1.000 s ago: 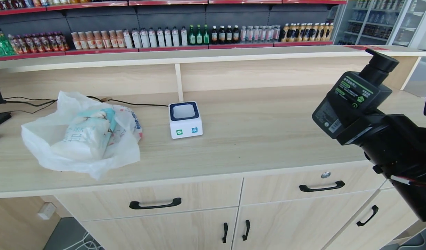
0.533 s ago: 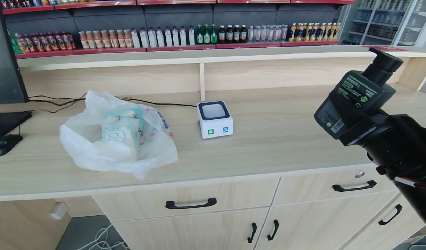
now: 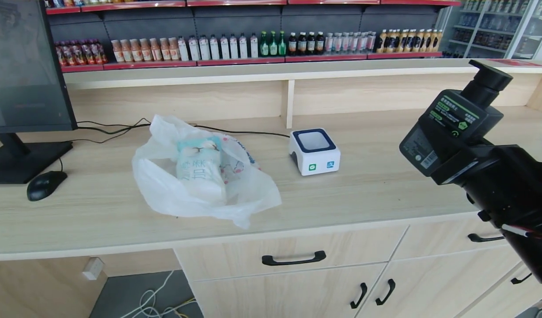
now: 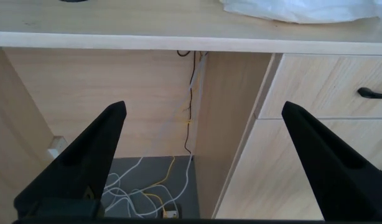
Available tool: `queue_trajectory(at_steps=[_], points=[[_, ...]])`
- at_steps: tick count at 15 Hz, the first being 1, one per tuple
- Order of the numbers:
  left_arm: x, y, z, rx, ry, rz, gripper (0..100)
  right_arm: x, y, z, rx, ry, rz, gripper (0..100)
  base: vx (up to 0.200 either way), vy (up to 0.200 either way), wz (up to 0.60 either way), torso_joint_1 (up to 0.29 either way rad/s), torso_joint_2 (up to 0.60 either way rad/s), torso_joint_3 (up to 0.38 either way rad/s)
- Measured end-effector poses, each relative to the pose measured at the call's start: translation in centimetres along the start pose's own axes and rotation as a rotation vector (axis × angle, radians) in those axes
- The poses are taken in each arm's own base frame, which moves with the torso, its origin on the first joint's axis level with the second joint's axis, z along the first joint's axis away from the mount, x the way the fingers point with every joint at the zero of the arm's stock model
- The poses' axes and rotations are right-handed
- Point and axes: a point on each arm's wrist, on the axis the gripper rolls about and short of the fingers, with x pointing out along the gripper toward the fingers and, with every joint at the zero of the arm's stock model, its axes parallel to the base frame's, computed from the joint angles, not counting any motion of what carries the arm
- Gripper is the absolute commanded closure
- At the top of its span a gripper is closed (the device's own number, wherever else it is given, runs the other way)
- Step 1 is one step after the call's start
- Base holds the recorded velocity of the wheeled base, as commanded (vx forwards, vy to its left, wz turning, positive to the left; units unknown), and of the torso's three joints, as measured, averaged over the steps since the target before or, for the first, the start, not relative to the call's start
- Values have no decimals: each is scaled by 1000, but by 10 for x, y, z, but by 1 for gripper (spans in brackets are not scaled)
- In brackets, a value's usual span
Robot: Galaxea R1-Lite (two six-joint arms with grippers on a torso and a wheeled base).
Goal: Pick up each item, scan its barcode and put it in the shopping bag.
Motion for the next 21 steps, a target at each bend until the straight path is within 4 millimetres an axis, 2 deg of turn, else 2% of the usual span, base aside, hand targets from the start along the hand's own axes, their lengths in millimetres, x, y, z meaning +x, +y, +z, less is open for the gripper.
queue_trajectory(at_steps=[4,7,10,14,16,18,21], points=[[0,0,0,0,0,1,0,3,1,-3,3,8,5,100,0,0,0,0,0,0],[0,0,0,0,0,0,0,12,3,0,10,-21,7,100,0,0,0,0,0,0],[0,0,0,0,0,0,0,17,3,-1,9,-25,3,100,0,0,600,-1,1,4],[0,0,0,-1,0,1,0,25,6,-2,1,-33,49,100,0,0,0,0,0,0],[0,0,0,0,0,-1,0,40,6,-6,-18,-54,111,100,0,0,0,0,0,0],[0,0,0,1,0,0,0,65,4,-16,-72,-75,210,100,0,0,0,0,0,0],[0,0,0,0,0,0,0,100,-12,-38,-195,-100,333,100,0,0,0,0,0,0]])
